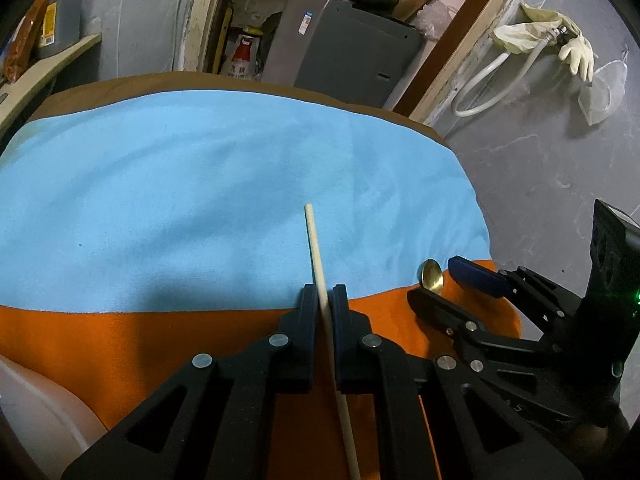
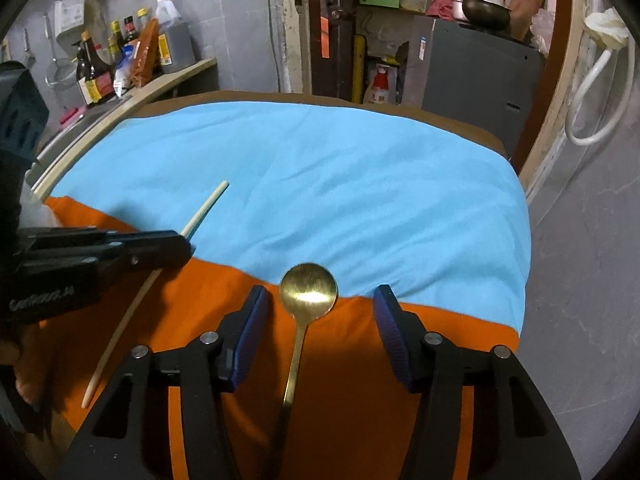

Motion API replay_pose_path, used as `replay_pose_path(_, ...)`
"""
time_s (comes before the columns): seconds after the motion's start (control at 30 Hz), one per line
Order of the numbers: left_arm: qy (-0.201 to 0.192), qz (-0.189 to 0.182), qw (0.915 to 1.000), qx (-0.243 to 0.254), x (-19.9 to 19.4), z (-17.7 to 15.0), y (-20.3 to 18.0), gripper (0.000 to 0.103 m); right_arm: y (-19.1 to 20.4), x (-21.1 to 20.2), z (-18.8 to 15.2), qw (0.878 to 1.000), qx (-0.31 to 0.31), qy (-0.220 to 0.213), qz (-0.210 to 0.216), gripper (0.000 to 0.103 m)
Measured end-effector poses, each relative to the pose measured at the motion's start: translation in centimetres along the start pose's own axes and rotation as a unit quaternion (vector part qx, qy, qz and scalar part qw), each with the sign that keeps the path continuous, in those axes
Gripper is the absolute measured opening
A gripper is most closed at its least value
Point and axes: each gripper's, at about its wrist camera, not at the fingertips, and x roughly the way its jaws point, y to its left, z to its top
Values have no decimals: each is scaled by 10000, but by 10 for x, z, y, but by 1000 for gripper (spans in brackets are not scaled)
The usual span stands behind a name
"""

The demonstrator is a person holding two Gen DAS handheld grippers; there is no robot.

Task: Organize utensils
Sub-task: 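Close the left tool on the wooden chopstick while the right tool grasps the gold spoon, then lift the chopstick and gold spoon and carry them over the white caddy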

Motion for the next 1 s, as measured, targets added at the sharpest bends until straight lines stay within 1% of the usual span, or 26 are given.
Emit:
replay_pose_path(0.07, 35, -11, 10000, -17, 1, 3, -1, 5, 0, 0, 1, 10000, -2, 13, -2, 49)
replay_pose_path(0.13, 75, -6, 10000, -43, 2, 5, -1, 5, -1, 0, 2, 10000, 53, 22, 27, 45)
replay_pose_path(0.2, 136, 52, 9999, 3, 3, 7, -3, 5, 0, 0, 3, 9999, 96, 35, 47, 34)
replay_pose_path(0.23, 150, 64, 9999, 14, 3, 7, -3, 5, 1, -1, 3, 9999, 111, 40, 54, 30)
replay_pose_path(0.27, 152, 67, 9999, 7, 3, 7, -3, 4, 0, -1, 4, 9999, 152, 42, 62, 27)
replay_pose_path(0.3, 131, 55, 9999, -39, 3, 7, -3, 3, 0, -1, 5, 9998, 194, 27, 78, 27)
replay_pose_path(0.37, 49, -224, 9995, -206, -1, 5, -2, 2, -2, -6, 2, 9993, 300, -80, 220, 26)
replay_pose_path(0.4, -89, -341, 9992, -205, -7, 1, -5, 2, -3, -11, 1, 9986, 373, -188, 322, 26)
replay_pose_path(0.43, -236, -381, 9989, -128, -13, -3, -9, 2, -5, -22, -2, 9973, 433, -426, 407, 26)
replay_pose_path(0.53, -921, -631, 9937, 39, -40, -17, -24, 2, -1, -56, -9, 9918, 446, -1145, 351, 26)
replay_pose_path(0.63, -1612, -744, 9838, 237, -68, -30, -38, 2, 7, -86, -22, 9816, 401, -1839, 324, 26)
replay_pose_path(0.7, -2081, -853, 9739, 311, -88, -38, -45, 2, 15, -103, -30, 9736, 349, -2238, 266, 26)
replay_pose_path(0.77, -2388, -857, 9665, 385, -104, -44, -50, 2, 22, -119, -34, 9652, 361, -2579, 225, 26)
replay_pose_path(0.83, -2632, -852, 9600, 434, -119, -45, -54, 2, 27, -133, -30, 9570, 407, -2864, 232, 26)
replay_pose_path(0.97, -3051, -767, 9477, 542, -151, -42, -59, 2, 41, -164, -15, 9390, 383, -3409, 241, 26)
replay_pose_path(1.0, -3107, -751, 9459, 551, -158, -39, -59, 2, 46, -169, -10, 9353, 370, -3509, 256, 26)
